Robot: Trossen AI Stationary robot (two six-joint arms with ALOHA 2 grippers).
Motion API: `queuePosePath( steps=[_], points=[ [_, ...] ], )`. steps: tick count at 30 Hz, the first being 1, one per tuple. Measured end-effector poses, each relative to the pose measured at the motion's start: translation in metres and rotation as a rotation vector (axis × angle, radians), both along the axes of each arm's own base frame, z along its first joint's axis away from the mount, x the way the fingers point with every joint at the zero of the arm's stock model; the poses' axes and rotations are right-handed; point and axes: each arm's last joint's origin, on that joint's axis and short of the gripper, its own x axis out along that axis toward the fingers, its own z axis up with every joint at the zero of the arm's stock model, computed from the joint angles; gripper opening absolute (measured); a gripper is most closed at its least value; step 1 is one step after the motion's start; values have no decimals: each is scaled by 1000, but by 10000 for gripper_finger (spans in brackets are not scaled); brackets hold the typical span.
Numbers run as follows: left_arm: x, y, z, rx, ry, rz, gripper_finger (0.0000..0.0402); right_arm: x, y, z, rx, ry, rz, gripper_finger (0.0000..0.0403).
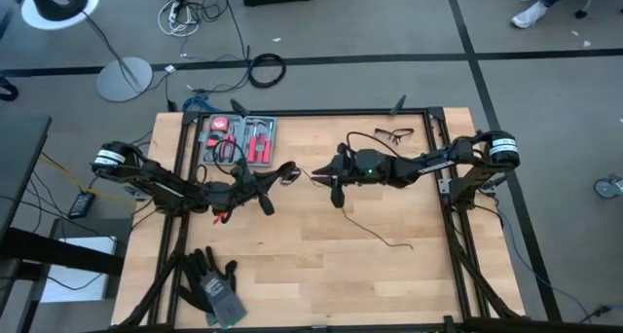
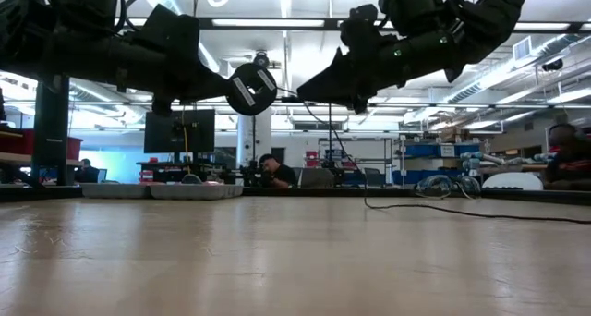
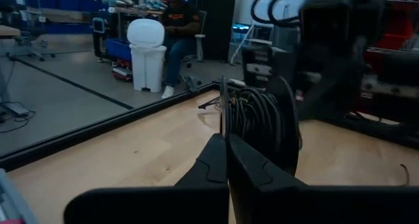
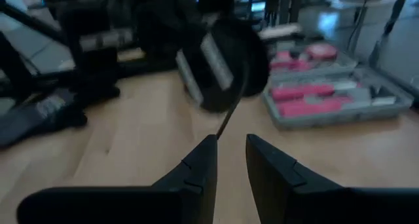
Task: Coil cords
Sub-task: Coil the black wire on the black spool
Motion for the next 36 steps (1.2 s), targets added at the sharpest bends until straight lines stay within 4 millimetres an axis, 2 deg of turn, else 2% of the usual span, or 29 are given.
queuePosePath(
  steps=[17,19,22,24,29,36],
  points=[
    [-1,1,3,-7,-37,28,0,-2,3,-7,48,73,10,76],
    [0,1,3,-7,-35,28,0,-2,3,-8,64,83,4,64],
    [0,1,4,-8,-41,28,0,-3,3,-10,53,100,7,19],
    [-1,1,5,-10,-51,28,0,-3,3,-11,40,117,2,8],
    [-1,1,7,-16,-82,28,0,-6,2,-23,46,217,-67,3],
    [-1,1,7,-16,-81,26,0,3,10,-59,114,302,-63,1]
  ],
)
